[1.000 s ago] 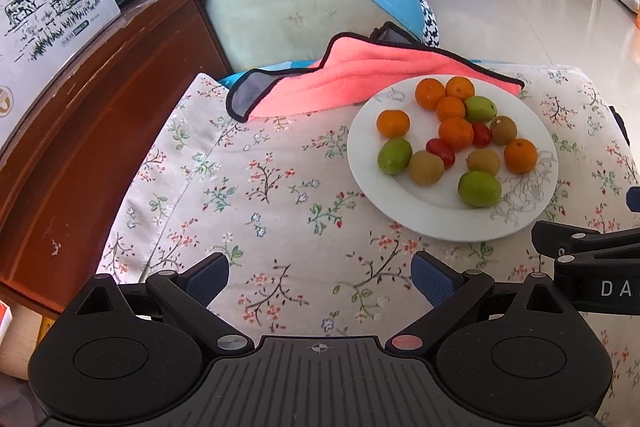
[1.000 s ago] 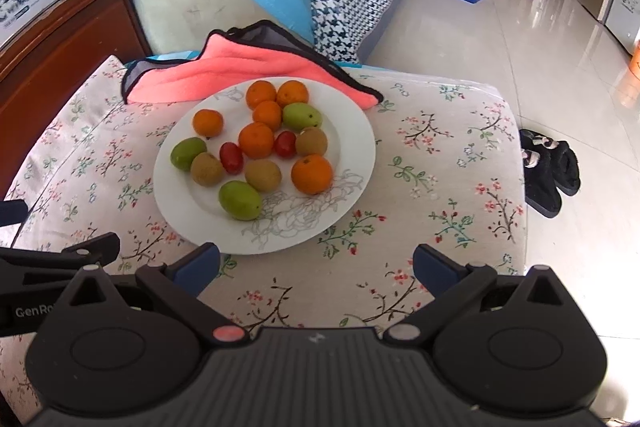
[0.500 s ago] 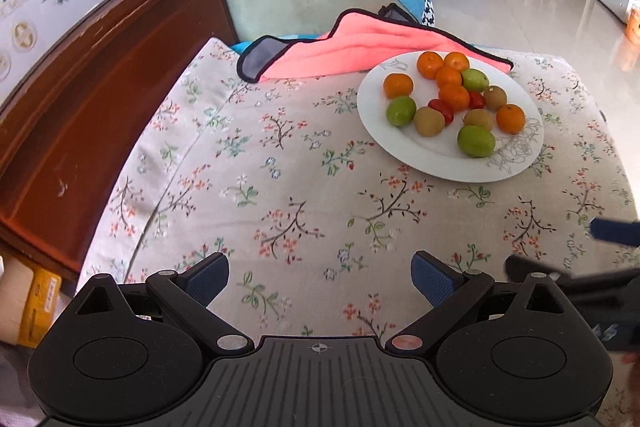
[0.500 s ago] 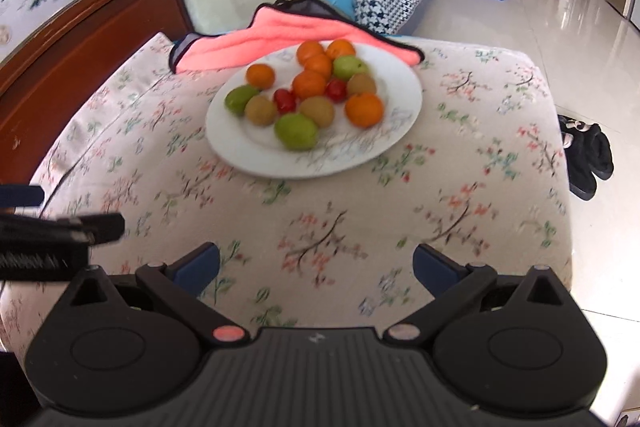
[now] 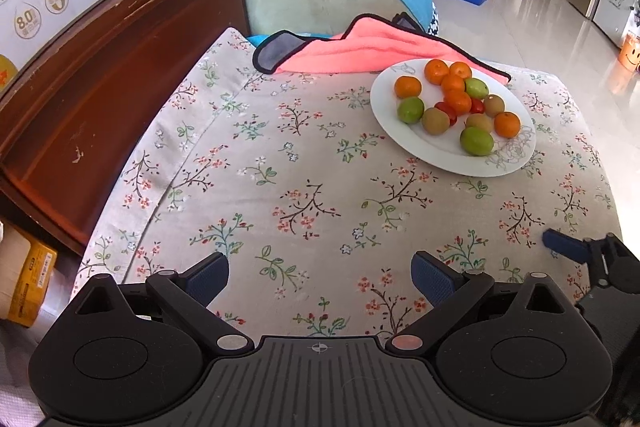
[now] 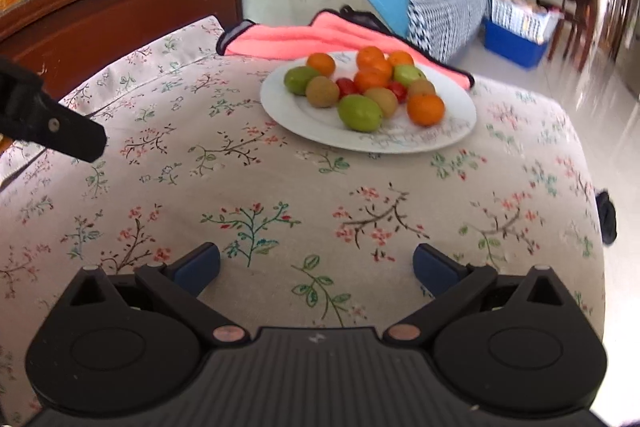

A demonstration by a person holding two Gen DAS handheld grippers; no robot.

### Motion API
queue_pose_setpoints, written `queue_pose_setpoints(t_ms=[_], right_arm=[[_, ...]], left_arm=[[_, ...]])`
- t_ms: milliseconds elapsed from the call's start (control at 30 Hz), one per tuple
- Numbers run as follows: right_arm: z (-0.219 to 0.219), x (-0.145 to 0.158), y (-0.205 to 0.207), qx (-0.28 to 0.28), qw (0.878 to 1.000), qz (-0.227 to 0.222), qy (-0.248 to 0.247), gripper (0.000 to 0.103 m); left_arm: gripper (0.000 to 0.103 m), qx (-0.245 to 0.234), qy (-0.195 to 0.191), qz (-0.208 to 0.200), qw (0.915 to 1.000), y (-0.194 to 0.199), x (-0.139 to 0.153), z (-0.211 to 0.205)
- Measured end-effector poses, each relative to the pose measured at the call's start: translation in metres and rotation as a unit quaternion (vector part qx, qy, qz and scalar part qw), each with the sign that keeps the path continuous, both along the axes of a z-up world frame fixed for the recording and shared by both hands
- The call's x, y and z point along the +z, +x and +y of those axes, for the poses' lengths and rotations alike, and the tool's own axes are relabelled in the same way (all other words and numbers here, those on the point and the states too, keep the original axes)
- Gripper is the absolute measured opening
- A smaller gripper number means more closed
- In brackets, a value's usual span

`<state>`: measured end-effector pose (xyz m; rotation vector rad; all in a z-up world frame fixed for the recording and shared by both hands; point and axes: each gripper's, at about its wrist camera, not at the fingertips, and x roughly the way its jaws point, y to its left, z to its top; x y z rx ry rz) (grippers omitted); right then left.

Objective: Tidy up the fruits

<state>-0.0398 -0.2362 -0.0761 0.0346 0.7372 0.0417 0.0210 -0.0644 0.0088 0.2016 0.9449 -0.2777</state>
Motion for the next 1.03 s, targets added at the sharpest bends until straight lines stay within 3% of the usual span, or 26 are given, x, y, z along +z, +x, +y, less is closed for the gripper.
queue_pose_setpoints(t_ms=[267, 1033], right_arm=[[0.002, -0.009, 0.005, 0.0, 0.999, -0.051, 0.002, 0.102], [0.003, -0.009, 0.012, 0.003, 0.999, -0.05, 0.0, 0.102]], left_arm=[[0.099, 0.003, -0.01, -0.005, 0.9999, -0.002, 0.005, 0.007], [0.099, 0.015, -0.015, -0.003, 0.9998, 0.001, 0.001, 0.011]])
